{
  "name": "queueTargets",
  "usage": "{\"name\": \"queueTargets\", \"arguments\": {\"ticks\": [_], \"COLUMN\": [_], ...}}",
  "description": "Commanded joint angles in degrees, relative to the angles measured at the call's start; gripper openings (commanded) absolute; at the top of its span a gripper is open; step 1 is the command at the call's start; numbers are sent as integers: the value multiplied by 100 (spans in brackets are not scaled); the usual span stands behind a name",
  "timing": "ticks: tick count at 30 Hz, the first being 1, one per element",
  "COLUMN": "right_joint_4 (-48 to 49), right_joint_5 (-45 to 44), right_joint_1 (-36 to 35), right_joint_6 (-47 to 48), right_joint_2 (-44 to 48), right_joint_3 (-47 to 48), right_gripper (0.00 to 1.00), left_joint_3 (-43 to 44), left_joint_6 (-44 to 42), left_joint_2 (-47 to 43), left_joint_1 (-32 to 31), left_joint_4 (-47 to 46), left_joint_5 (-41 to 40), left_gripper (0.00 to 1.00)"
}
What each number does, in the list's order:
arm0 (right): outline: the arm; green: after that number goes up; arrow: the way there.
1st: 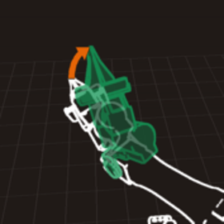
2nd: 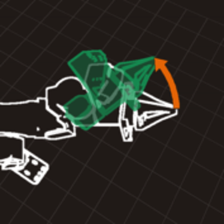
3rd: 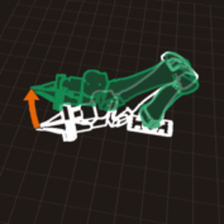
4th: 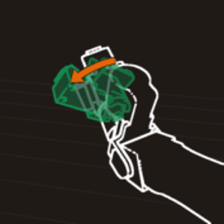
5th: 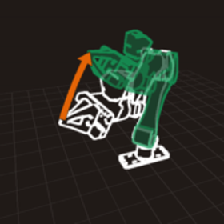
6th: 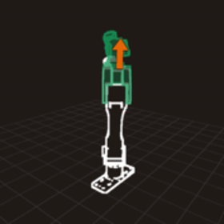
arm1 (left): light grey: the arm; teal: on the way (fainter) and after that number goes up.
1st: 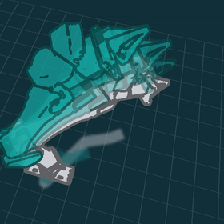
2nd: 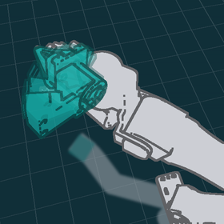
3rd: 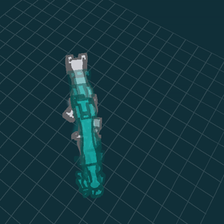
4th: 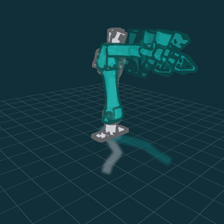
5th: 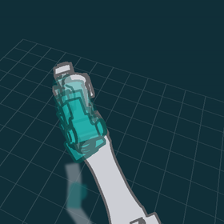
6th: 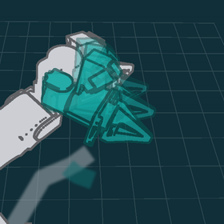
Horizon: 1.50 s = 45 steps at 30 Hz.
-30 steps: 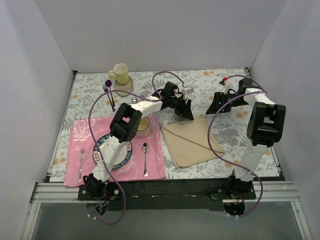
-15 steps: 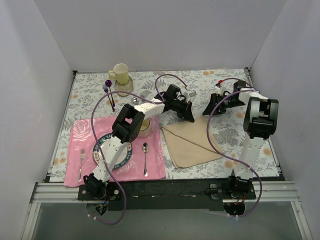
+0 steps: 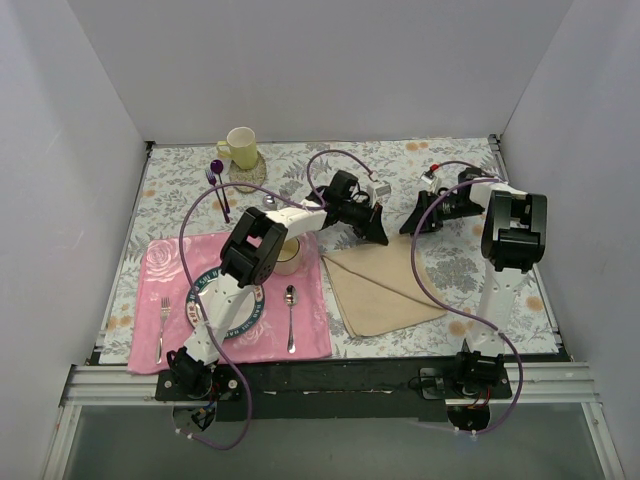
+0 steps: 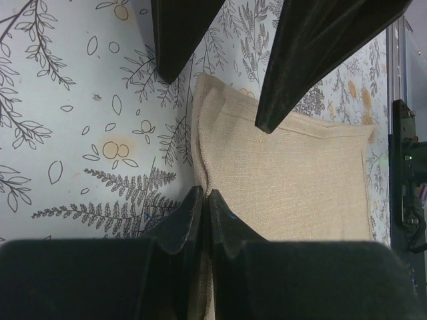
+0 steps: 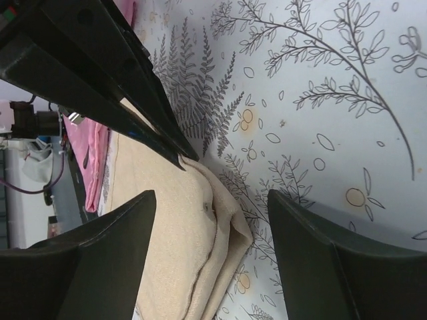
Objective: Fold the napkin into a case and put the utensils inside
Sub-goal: Smooth out the upper triangle-folded napkin at the center of the board, then pick up the upper triangle-folded napkin from the center of the board.
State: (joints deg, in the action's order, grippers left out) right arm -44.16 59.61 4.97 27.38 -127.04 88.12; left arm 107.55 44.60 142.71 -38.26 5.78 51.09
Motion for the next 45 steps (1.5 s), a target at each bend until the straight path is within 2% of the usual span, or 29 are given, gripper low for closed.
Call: {"name": "queueTargets", "arguments": {"ticks": [1,5,11,14,15,17,18,21,22,24,29,33,36,41,45], "right_joint_4": [-338,-593,-1015,-1199,-1278,-1428,-1550,-1700,-1718,-1771,-1763,-1798,-1859,-1991,-2044], "right_joint_5": [-196,-91,85,85,85,120,138,156,138,121,129,208,182,103,85], "right_joint_1": [-67,-84,-137,-137,-137,-137,-137,-137,-137,-137,-137,-137,-137,-128,-93], "right_joint_6": [312,488,848,997,1041,1208,1252,1559,1647,1936,2263,2448,2588,2738,2756], "right_joint_2": [-224,-329,-365,-409,-400,-357,-304,-6,82,329,742,935,1050,1059,1041], "right_joint_3": [65,162,215,311,407,513,583,566,505,435,198,39,-14,13,91], "right_gripper": [76,68,51,30,16,4,1,1,1,1,1,1,1,1,1], "left_joint_3": [-199,-296,-243,-208,-190,-76,-50,-111,-146,-173,-41,-32,-216,-138,-146], "left_joint_6": [-171,-267,-303,-303,-329,-425,-417,-600,-767,-1530,-2868,-3045,-3045,-3430,-3633], "left_joint_2": [-727,-807,-798,-789,-789,-833,-859,-1043,-1105,-1219,-1167,-1026,-1079,-991,-974], "left_joint_1": [-32,-41,-50,-50,-50,-6,98,468,564,767,838,864,934,1040,1136], "left_joint_4": [-270,-341,-350,-341,-245,9,263,853,1046,1731,3207,3587,3544,4061,4308], "left_joint_5": [120,147,147,112,77,68,103,322,401,446,524,393,375,542,612], "left_gripper": [0,0,0,0,8,32,55,70,73,77,77,73,70,58,44]}}
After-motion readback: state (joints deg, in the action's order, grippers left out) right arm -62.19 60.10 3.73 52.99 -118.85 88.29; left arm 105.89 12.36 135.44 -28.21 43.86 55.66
